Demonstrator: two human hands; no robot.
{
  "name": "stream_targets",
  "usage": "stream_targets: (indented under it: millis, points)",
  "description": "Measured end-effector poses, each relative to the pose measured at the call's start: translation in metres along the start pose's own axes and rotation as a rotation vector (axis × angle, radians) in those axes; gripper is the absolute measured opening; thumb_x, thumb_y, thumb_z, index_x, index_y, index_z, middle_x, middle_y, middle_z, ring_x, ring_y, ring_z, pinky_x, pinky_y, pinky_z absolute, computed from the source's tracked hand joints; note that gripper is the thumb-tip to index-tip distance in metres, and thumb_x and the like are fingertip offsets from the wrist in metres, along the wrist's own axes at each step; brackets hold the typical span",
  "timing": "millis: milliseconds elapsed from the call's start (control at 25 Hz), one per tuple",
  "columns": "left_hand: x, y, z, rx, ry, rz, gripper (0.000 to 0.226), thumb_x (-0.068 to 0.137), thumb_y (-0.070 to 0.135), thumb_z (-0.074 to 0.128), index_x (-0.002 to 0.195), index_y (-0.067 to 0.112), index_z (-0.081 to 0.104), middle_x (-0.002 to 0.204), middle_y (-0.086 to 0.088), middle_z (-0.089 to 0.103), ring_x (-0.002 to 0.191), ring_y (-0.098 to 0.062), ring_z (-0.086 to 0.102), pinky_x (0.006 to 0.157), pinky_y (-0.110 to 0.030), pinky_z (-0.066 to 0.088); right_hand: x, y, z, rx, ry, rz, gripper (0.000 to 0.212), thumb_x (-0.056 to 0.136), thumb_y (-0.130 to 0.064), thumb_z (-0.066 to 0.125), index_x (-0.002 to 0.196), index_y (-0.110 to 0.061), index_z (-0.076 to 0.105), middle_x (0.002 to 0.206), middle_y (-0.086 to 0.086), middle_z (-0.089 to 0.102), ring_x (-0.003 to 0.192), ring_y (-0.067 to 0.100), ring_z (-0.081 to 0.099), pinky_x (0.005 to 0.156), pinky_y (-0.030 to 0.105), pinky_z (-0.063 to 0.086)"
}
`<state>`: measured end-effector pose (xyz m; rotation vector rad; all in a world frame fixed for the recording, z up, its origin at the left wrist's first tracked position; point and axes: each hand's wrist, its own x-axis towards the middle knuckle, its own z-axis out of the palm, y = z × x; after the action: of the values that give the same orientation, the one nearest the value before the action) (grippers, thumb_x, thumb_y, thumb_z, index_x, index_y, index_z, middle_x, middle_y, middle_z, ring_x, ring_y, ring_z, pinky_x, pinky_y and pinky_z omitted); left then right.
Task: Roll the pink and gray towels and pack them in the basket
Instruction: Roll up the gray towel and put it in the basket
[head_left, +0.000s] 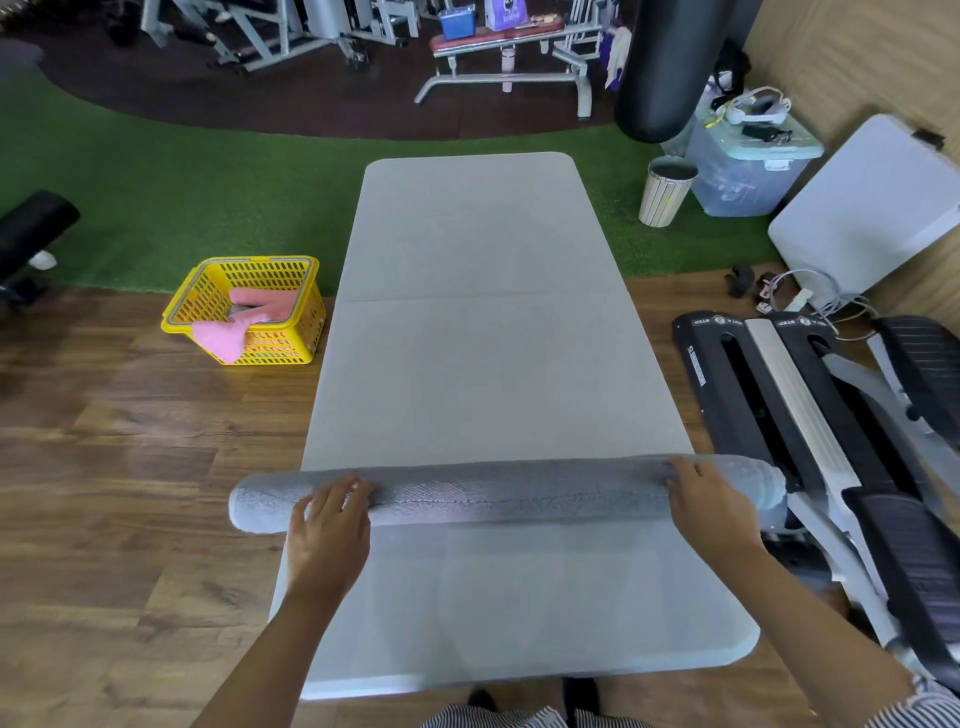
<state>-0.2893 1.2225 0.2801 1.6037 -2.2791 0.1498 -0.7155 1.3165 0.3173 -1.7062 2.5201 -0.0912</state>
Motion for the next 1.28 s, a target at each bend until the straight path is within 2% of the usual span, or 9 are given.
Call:
stream_targets:
  millis: [160, 280, 440, 640, 880, 1040, 1120, 1200, 1280]
  points:
    - [0.002, -0.010, 0.000, -0.031, -0.093, 0.064, 0.046, 0.069, 0.027, 0.055, 0.114, 0.019, 0.059, 0.113, -0.002, 0.064, 0.102, -0.023, 0.061, 0.098, -0.042, 0.041, 0.003, -0.012, 0.008, 0.294, -0.116, 0.210, 0.040, 0.099, -0.021, 0.032, 0.138, -0.017, 0.035, 0.085, 0.018, 0.064, 0.065, 0.028, 0.055, 0.055, 0.033, 0.045]
    - [0.007, -0.022, -0.001, -0.008, -0.157, 0.082, 0.076, 0.048, -0.002, 0.073, 0.119, 0.023, 0.058, 0.114, -0.001, 0.062, 0.104, -0.023, 0.059, 0.097, -0.044, 0.044, 0.010, -0.020, 0.013, 0.442, -0.102, 0.257, 0.044, 0.098, -0.022, 0.035, 0.141, -0.012, 0.033, 0.098, 0.024, 0.062, 0.078, 0.035, 0.058, 0.064, 0.033, 0.044]
    - [0.012, -0.037, 0.001, 0.101, -0.160, 0.018, 0.091, 0.041, -0.019, 0.064, 0.121, 0.022, 0.053, 0.113, -0.002, 0.058, 0.107, -0.023, 0.055, 0.095, -0.053, 0.046, 0.035, -0.025, 0.025, 0.487, -0.156, 0.266, 0.047, 0.095, -0.035, 0.037, 0.135, -0.010, 0.042, 0.128, 0.023, 0.048, 0.094, 0.032, 0.048, 0.073, 0.030, 0.037]
    - [0.030, -0.054, 0.010, 0.088, -0.261, 0.005, 0.086, 0.038, -0.017, 0.066, 0.114, 0.023, 0.062, 0.104, 0.004, 0.063, 0.096, -0.022, 0.063, 0.090, -0.052, 0.049, 0.082, -0.039, 0.024, 0.423, -0.138, 0.229, 0.047, 0.086, -0.050, 0.042, 0.108, -0.011, 0.056, 0.105, 0.017, 0.054, 0.091, 0.033, 0.052, 0.075, 0.040, 0.044]
    - [0.057, -0.056, 0.004, -0.054, -0.248, 0.138, 0.074, 0.044, -0.015, 0.069, 0.108, 0.022, 0.064, 0.101, 0.006, 0.068, 0.093, -0.018, 0.062, 0.096, -0.040, 0.044, 0.128, -0.090, 0.010, 0.299, -0.126, -0.143, 0.029, 0.088, -0.025, 0.057, 0.110, -0.008, 0.065, 0.106, 0.018, 0.059, 0.085, 0.037, 0.060, 0.078, 0.038, 0.048]
    - [0.059, -0.039, 0.001, -0.113, -0.253, 0.229, 0.067, 0.045, -0.008, 0.075, 0.106, 0.019, 0.067, 0.102, 0.005, 0.069, 0.093, -0.017, 0.064, 0.097, -0.028, 0.032, 0.111, -0.145, 0.018, 0.329, -0.135, -0.702, 0.021, 0.078, -0.025, 0.052, 0.086, -0.021, 0.071, 0.075, 0.008, 0.064, 0.060, 0.032, 0.062, 0.059, 0.031, 0.053]
    - [0.055, -0.023, -0.002, -0.153, -0.258, 0.342, 0.064, 0.047, -0.004, 0.076, 0.106, 0.018, 0.066, 0.103, 0.002, 0.068, 0.095, -0.016, 0.059, 0.096, -0.028, 0.033, 0.084, -0.175, 0.029, 0.281, -0.251, -0.946, 0.025, 0.077, -0.019, 0.048, 0.095, -0.024, 0.065, 0.081, 0.004, 0.058, 0.068, 0.026, 0.058, 0.065, 0.027, 0.048]
    - [0.051, -0.015, -0.004, -0.208, -0.248, 0.426, 0.062, 0.049, -0.003, 0.074, 0.107, 0.016, 0.061, 0.104, -0.001, 0.066, 0.095, -0.016, 0.053, 0.095, -0.028, 0.034, 0.063, -0.194, 0.030, 0.314, -0.371, -0.967, 0.037, 0.079, -0.015, 0.049, 0.115, -0.023, 0.051, 0.096, 0.002, 0.047, 0.078, 0.019, 0.049, 0.071, 0.023, 0.038]
    - [0.048, -0.017, -0.007, -0.233, -0.252, 0.432, 0.061, 0.051, -0.003, 0.076, 0.106, 0.017, 0.059, 0.103, -0.001, 0.064, 0.093, -0.017, 0.055, 0.096, -0.029, 0.036, 0.061, -0.197, 0.036, 0.442, -0.395, -0.779, 0.046, 0.080, -0.019, 0.060, 0.122, -0.013, 0.042, 0.110, 0.002, 0.038, 0.082, 0.014, 0.045, 0.073, 0.018, 0.034]
